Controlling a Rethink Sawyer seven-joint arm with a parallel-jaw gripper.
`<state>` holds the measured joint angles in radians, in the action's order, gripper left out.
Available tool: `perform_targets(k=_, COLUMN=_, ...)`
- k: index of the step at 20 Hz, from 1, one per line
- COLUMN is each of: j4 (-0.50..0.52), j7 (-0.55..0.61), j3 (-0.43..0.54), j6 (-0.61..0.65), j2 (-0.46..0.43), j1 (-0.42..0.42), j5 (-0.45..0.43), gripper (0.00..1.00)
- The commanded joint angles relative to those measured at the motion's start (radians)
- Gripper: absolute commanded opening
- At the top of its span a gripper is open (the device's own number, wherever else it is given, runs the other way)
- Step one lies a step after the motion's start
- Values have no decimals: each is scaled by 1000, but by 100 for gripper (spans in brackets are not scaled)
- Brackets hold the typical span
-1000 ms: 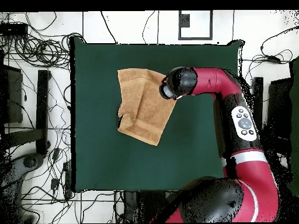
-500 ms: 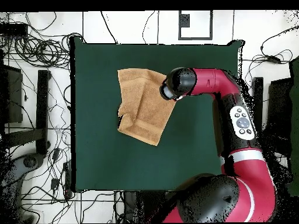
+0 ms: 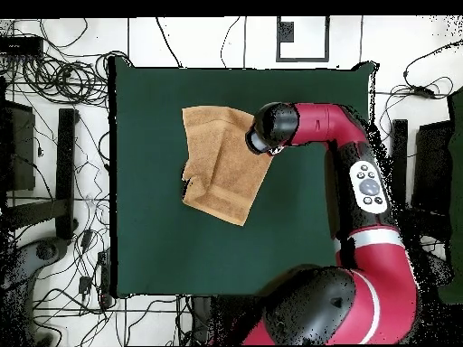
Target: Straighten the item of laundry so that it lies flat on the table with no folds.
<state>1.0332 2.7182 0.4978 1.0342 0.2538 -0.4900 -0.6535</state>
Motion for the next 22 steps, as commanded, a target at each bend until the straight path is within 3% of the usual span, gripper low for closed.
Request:
perform_targets(k=1, j4=-4, j7=-271, j3=-27, j6=87, j2=-30, j1=60, j5=-46, gripper=100)
perform_targets(k=12, j4=-27, j7=-278, j3=-51, j6=74, j2=-71, j1=59, j5=-61, gripper=100)
perform_targets(k=22, j4=-5, j7=-260, j3=-80, j6=101, j2=-44, j1=63, j5=-71, gripper=100)
